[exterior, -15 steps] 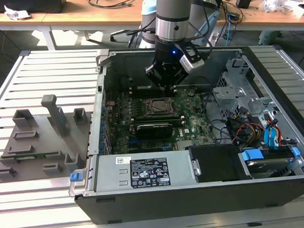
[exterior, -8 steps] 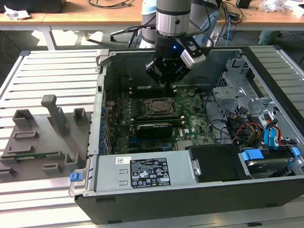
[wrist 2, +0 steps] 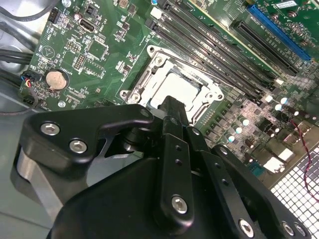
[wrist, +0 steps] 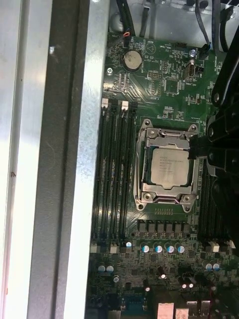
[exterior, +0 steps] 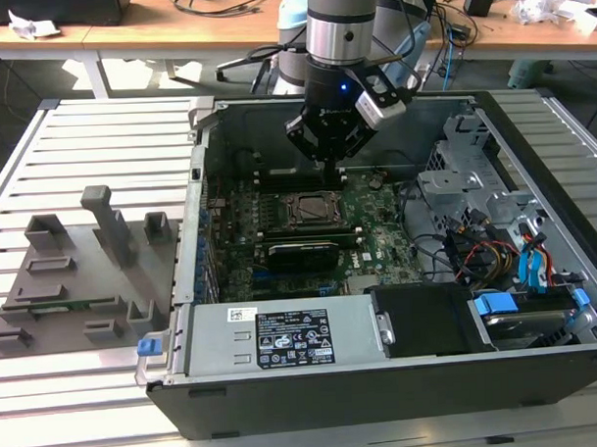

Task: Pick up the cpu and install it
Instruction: 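Install the first cpu locking lever, then install the second cpu locking lever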

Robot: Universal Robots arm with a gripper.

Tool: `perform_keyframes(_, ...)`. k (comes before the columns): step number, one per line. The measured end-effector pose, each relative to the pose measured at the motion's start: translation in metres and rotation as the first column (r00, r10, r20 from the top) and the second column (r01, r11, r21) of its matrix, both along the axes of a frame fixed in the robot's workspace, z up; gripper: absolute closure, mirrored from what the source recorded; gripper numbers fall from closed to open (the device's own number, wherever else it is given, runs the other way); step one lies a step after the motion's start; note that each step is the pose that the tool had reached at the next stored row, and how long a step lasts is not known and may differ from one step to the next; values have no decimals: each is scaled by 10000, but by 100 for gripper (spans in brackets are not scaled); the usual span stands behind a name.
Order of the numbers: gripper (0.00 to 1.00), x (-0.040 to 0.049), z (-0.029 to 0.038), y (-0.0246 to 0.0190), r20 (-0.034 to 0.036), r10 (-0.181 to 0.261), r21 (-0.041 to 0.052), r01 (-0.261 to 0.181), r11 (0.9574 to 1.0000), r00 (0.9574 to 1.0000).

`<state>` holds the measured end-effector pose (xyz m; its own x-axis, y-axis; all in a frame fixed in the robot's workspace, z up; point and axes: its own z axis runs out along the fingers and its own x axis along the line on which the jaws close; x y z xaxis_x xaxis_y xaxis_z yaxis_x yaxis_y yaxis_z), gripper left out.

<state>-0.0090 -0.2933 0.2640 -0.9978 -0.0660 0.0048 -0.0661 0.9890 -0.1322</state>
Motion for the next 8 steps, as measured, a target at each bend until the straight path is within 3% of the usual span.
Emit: perform_keyframes(8, 89, 0, 0, 0, 0, 0, -2, 0, 10000, 10000)
